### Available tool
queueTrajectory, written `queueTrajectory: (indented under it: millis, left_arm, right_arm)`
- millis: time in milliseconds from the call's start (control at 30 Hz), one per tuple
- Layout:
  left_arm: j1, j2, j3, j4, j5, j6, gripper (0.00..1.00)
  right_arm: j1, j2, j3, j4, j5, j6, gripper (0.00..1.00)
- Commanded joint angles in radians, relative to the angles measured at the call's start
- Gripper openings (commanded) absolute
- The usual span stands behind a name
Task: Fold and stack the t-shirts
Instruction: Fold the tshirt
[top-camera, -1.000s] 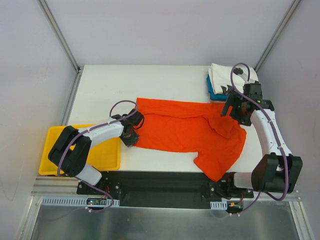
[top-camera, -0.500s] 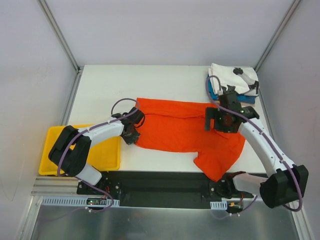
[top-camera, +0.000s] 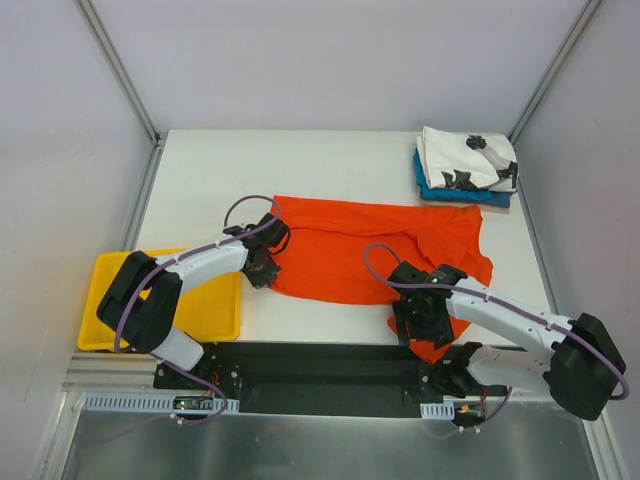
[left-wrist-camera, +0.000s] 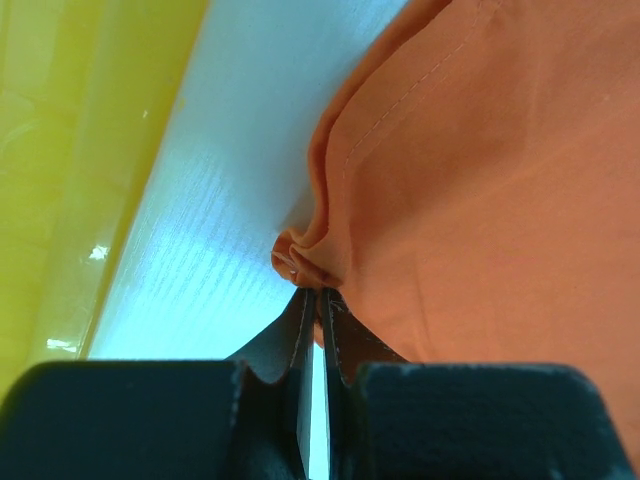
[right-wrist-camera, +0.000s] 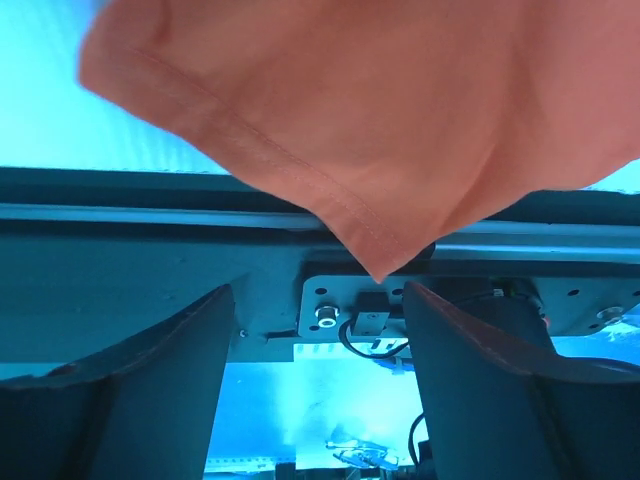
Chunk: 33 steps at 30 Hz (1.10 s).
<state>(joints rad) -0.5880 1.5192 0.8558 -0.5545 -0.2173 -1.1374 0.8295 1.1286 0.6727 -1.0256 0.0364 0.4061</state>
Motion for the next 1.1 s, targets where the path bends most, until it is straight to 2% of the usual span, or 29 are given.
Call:
queueTrajectory:
  millis: [0, 133, 200, 233, 400, 500, 533, 567, 867, 1067]
  left_arm:
    - [-0.003, -0.028, 0.011, -0.007, -0.011, 0.01, 0.0]
    - [-0.004, -0.017, 0.02, -0.007, -0.002, 0.019, 0.0]
    - [-0.006, -0.017, 0.025, -0.008, -0.002, 0.021, 0.0]
    - [-0.006, -0.017, 0.025, -0.007, -0.004, 0.021, 0.0]
    - [-0.007, -0.025, 0.037, -0.007, 0.001, 0.034, 0.0]
    - [-0.007, -0.025, 0.043, -0.008, 0.001, 0.041, 0.0]
    - [-0.007, -0.025, 0.045, -0.007, 0.004, 0.042, 0.0]
    - [-0.007, -0.024, 0.048, -0.007, 0.004, 0.045, 0.0]
    - [-0.007, -0.043, 0.034, -0.007, -0.002, 0.042, 0.0]
    - [-0.007, -0.05, 0.031, -0.007, 0.001, 0.044, 0.0]
  right_arm:
    - [0.026, 0.048, -0.034, 0.073, -0.027, 0.082, 0.69]
    - [0.028, 0.14, -0.039, 0.125, -0.043, 0.089, 0.61]
    - [0.028, 0.181, -0.032, 0.114, 0.035, 0.092, 0.59]
    - [0.028, 0.2, -0.016, 0.098, 0.055, 0.1, 0.53]
    - [0.026, 0.28, 0.014, 0.038, 0.115, 0.129, 0.51]
    - [0.026, 0.309, 0.028, 0.015, 0.144, 0.145, 0.45]
    - [0.026, 0.31, 0.033, 0.012, 0.155, 0.146, 0.31]
    - [0.025, 0.315, 0.04, 0.009, 0.171, 0.146, 0.28]
    - [0.01, 0.382, 0.103, 0.012, 0.226, 0.076, 0.28]
    - [0.023, 0.367, 0.11, 0.076, 0.077, -0.08, 0.35]
